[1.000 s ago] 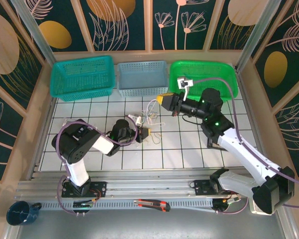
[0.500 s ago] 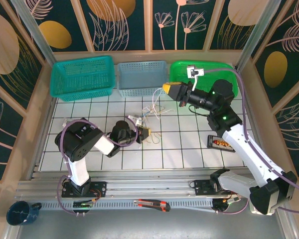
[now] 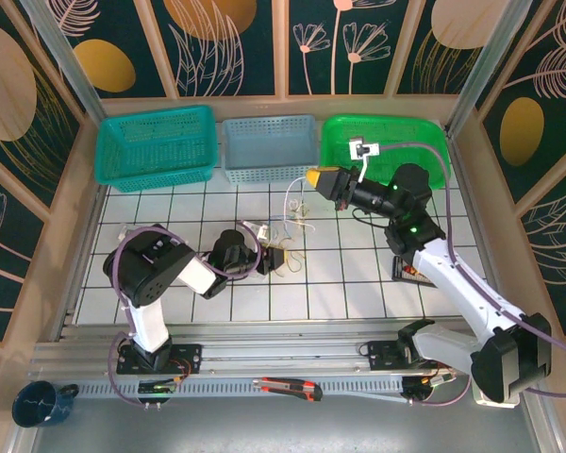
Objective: Untangle the cables
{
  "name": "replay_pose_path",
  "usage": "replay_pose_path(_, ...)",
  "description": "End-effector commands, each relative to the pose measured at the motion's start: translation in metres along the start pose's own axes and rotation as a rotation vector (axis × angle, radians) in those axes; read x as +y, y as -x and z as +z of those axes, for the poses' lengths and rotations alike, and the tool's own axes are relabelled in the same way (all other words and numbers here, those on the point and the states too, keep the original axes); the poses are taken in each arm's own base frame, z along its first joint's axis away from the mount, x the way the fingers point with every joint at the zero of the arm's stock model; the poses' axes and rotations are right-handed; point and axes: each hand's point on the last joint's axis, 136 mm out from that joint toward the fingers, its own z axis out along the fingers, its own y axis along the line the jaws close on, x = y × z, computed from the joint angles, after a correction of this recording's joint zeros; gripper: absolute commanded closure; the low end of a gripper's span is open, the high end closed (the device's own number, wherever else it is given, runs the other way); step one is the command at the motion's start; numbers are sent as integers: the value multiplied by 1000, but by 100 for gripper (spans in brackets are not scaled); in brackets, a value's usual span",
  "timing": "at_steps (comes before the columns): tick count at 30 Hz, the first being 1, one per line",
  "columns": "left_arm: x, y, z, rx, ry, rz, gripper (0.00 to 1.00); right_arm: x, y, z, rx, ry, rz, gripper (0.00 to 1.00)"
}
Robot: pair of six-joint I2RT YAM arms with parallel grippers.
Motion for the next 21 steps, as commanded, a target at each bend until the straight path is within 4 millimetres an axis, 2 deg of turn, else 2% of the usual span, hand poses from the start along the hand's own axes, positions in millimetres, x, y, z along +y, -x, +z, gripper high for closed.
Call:
replay_pose_path(1,0,1,-3,15,14,-14,48,7,4,-1,-22,44,-28,100)
replay_pose_path(6,-8,16,-4,-11,7,4,38,2,-4,-2,-7,39,-13,100)
replay_pose_path(14,-12,29,-7,-42,19,17,30,-8,-15,-4,3,9,1,100)
replay_pose_path(16,-15,42,-15,-88,36,22,27,-17,-23,-5,9,-15,10,100)
replay_pose_path(21,-2,61,-36,-182,139,-7,20,-41,-47,-6,34,-66,50,100)
